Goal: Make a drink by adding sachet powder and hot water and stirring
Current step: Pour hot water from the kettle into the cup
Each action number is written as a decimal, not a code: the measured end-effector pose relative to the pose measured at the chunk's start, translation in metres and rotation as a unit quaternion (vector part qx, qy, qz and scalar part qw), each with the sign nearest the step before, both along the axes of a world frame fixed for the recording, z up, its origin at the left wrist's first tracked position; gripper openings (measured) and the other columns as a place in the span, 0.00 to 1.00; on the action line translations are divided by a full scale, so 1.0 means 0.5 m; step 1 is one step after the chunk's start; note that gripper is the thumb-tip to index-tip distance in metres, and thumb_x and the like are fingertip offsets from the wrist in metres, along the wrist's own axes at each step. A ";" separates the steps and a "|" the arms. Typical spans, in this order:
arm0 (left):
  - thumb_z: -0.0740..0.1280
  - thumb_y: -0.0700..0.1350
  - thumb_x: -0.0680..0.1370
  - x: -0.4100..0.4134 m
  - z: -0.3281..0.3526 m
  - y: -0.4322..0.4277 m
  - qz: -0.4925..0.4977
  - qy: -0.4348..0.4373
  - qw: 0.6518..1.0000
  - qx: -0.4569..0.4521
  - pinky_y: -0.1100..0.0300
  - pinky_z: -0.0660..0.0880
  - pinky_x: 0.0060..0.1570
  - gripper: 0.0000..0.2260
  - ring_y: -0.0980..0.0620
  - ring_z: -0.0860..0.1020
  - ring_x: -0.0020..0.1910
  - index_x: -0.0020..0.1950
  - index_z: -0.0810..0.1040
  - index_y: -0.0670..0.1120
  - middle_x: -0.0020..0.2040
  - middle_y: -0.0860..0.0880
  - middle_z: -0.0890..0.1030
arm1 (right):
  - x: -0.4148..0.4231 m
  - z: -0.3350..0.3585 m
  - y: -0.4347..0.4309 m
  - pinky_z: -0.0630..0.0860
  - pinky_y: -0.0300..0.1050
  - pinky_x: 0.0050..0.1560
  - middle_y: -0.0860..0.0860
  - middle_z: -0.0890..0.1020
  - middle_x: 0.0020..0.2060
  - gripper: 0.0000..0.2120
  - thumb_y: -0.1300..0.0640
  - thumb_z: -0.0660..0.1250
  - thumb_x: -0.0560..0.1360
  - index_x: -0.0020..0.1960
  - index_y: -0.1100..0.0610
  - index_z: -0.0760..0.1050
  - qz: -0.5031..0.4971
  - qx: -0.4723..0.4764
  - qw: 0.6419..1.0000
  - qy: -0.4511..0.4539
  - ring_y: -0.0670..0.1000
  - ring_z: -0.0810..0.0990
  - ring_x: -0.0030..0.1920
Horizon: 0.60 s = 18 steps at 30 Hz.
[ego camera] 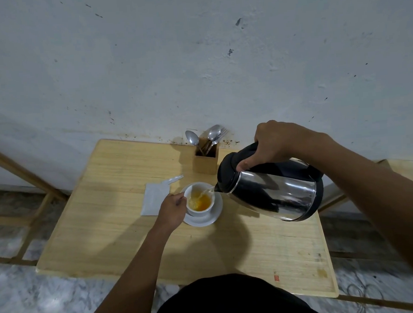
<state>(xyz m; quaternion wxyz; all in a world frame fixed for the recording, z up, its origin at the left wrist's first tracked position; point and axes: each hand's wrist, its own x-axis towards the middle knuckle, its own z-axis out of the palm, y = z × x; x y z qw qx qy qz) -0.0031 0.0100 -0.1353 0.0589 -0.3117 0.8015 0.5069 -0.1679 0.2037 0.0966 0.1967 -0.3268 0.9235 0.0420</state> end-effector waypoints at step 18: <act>0.58 0.43 0.81 -0.003 -0.001 0.003 0.008 0.009 1.000 0.003 0.44 0.77 0.57 0.15 0.43 0.79 0.53 0.64 0.78 0.43 0.54 0.45 0.74 | 0.003 0.016 0.000 0.65 0.44 0.32 0.51 0.73 0.27 0.34 0.26 0.71 0.59 0.33 0.58 0.69 0.001 0.008 1.000 0.002 0.51 0.71 0.29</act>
